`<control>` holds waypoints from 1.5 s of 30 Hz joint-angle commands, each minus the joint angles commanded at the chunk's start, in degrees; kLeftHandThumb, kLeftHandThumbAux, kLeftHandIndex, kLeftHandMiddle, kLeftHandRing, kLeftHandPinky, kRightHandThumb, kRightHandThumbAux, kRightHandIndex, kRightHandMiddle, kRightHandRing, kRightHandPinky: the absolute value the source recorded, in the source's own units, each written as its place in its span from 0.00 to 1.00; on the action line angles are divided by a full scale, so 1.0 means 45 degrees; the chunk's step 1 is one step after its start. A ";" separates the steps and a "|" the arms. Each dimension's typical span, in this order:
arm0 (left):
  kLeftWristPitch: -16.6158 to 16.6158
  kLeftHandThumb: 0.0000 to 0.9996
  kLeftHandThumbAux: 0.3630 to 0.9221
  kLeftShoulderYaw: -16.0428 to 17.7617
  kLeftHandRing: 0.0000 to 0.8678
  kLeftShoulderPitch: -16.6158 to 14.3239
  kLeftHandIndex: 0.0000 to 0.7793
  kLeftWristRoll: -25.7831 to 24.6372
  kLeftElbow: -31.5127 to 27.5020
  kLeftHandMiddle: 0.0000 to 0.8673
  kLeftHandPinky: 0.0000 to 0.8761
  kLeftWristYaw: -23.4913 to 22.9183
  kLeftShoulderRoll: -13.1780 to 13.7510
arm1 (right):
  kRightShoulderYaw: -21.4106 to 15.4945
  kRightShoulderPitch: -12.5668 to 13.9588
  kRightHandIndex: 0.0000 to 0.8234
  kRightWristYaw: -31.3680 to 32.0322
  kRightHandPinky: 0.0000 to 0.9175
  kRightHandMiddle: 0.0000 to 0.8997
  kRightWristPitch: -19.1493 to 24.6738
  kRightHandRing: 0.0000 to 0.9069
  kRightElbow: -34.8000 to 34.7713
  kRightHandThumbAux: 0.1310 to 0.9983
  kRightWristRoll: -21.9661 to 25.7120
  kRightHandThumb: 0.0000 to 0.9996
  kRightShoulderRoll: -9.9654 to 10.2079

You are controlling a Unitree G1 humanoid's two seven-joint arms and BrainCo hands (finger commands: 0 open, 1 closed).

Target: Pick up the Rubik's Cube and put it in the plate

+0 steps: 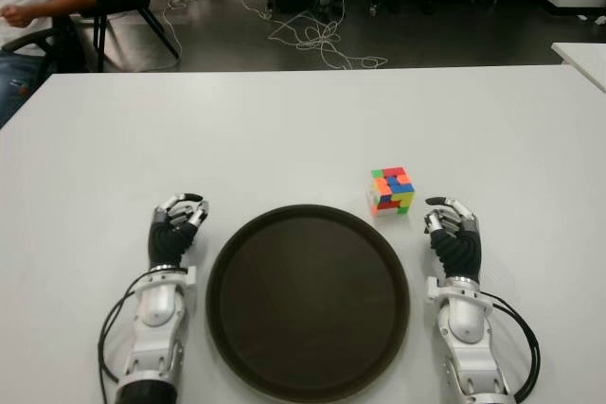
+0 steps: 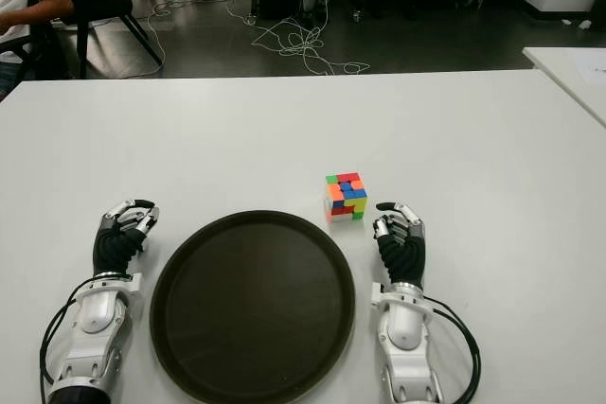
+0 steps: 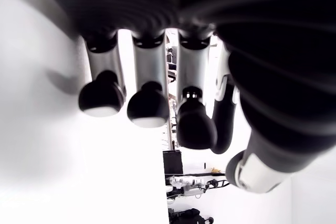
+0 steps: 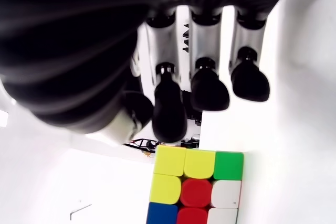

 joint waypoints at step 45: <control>0.0669 0.71 0.62 -0.0124 0.96 0.0044 0.57 0.0269 -0.0350 0.93 0.93 0.0159 0.0054 | 0.0122 -0.0757 0.53 -0.0729 0.87 0.85 -0.2478 0.88 0.0886 0.69 -0.1336 0.68 -0.1123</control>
